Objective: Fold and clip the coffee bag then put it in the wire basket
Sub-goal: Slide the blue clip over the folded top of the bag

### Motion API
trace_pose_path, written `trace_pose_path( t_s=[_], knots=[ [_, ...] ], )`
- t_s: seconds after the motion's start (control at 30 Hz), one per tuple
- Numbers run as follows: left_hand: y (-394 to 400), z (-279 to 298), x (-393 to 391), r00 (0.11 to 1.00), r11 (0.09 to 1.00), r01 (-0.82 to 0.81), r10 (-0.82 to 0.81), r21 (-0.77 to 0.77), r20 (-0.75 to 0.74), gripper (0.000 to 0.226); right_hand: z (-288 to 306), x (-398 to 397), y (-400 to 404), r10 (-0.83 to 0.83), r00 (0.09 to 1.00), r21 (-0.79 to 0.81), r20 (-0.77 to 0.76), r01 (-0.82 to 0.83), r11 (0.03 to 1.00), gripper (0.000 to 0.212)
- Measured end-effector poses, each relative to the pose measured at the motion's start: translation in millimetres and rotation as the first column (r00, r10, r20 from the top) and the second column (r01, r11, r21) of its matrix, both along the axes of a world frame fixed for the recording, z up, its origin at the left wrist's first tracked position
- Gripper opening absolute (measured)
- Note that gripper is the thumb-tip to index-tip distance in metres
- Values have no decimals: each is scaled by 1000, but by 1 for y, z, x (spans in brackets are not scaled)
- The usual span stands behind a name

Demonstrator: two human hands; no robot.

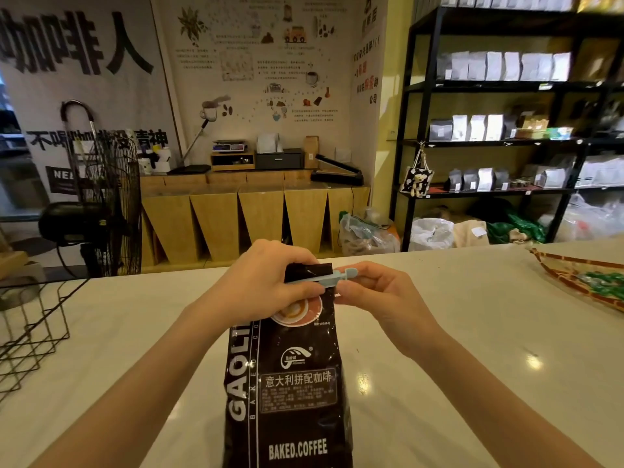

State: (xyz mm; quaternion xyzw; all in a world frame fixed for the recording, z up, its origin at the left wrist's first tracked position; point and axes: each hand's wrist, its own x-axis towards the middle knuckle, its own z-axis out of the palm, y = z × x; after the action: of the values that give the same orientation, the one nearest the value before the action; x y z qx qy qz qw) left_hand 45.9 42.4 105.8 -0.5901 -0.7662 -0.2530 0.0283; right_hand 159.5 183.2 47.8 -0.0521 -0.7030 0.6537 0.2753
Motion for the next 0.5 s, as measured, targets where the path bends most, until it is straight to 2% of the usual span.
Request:
trace_pose_path(
  t_s=[0.2,0.3,0.5],
  knots=[
    [3,3,1,998,1000,-12,14,-27,58,28,0,-1,1,17,1000,-39,23,-17,999,35],
    [6,3,2,998,999,-4,6,-32,68,31,1,-1,3,-18,1000,-36,17,19,999,31],
    [9,1,-1,998,998,-19,22,-55,57,28,-1,-2,6,-136,990,137,27,131,982,15]
  ],
)
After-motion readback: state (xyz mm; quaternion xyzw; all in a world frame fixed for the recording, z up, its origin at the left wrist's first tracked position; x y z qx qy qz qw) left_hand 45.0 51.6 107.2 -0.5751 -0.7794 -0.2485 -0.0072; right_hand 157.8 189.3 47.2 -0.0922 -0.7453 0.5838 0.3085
